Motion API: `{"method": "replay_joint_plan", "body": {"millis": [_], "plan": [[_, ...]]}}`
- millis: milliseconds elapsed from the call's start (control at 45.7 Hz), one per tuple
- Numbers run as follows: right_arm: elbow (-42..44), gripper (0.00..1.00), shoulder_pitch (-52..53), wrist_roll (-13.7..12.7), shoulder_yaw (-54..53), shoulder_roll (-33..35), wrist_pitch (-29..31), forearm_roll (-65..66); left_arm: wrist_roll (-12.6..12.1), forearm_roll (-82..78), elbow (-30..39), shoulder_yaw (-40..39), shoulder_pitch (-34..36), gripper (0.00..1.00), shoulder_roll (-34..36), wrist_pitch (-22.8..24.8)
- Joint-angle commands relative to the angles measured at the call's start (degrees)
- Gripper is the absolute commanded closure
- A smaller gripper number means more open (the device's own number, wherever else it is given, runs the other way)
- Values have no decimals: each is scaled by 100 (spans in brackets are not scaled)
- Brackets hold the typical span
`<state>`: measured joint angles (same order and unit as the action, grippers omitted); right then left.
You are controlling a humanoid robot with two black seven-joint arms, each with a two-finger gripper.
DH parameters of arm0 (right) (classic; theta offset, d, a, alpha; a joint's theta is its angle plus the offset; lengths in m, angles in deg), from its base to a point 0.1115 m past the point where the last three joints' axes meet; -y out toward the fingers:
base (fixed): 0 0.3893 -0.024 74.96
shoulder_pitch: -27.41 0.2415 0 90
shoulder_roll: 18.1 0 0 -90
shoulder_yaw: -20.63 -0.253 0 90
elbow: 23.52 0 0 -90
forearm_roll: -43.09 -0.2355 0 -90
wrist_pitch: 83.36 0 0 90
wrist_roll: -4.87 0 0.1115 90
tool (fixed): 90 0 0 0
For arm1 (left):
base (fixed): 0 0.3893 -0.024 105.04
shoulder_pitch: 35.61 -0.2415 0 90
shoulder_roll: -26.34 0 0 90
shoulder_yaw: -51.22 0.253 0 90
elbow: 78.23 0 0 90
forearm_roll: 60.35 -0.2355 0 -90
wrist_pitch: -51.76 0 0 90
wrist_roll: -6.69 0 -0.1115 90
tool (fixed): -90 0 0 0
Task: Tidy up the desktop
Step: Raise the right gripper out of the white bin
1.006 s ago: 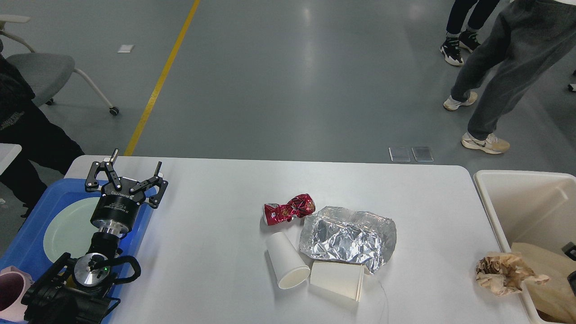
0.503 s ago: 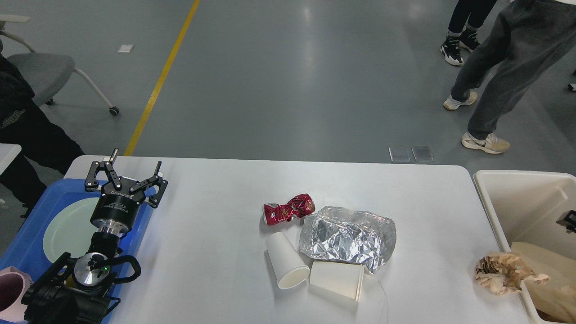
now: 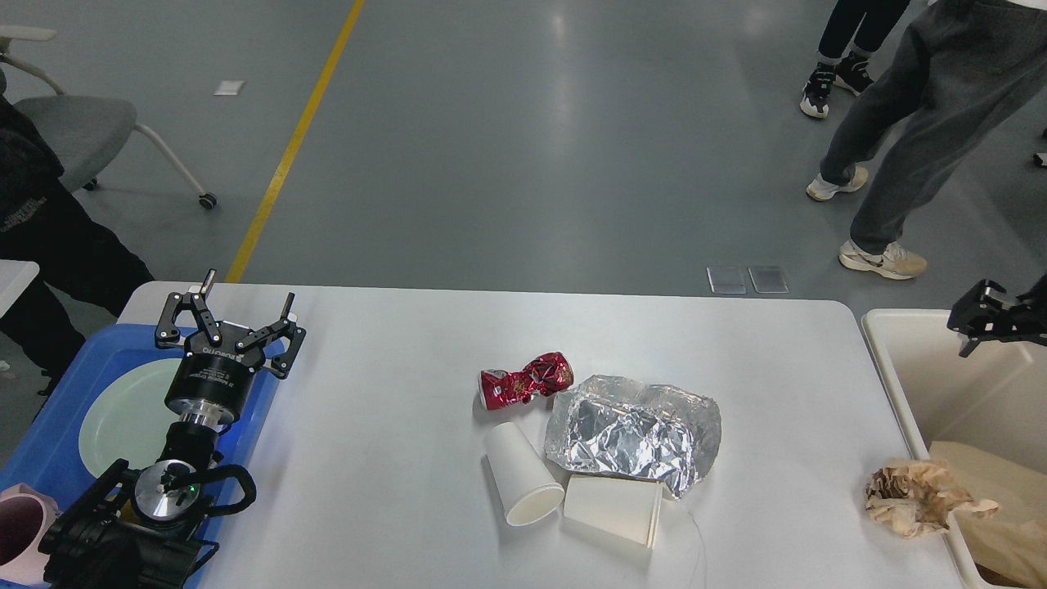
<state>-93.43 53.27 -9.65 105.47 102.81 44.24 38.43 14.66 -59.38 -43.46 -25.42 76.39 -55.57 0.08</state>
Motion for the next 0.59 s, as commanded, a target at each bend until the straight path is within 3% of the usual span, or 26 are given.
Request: {"method": "replay_joint_plan", "body": {"millis": [0,263,569], "plan": [[-514,0,630,-25,15,-208,247,9,12,-1,-6,0,-3,4,0,0],[-1771,0,1825,-113,-64,-569,195,-18,21,0,-6,0,6,4,0,-9],[-2185,0,2565,-113,-117,-410,195,9,4,-1,3,0,6,4,0,0]]}}
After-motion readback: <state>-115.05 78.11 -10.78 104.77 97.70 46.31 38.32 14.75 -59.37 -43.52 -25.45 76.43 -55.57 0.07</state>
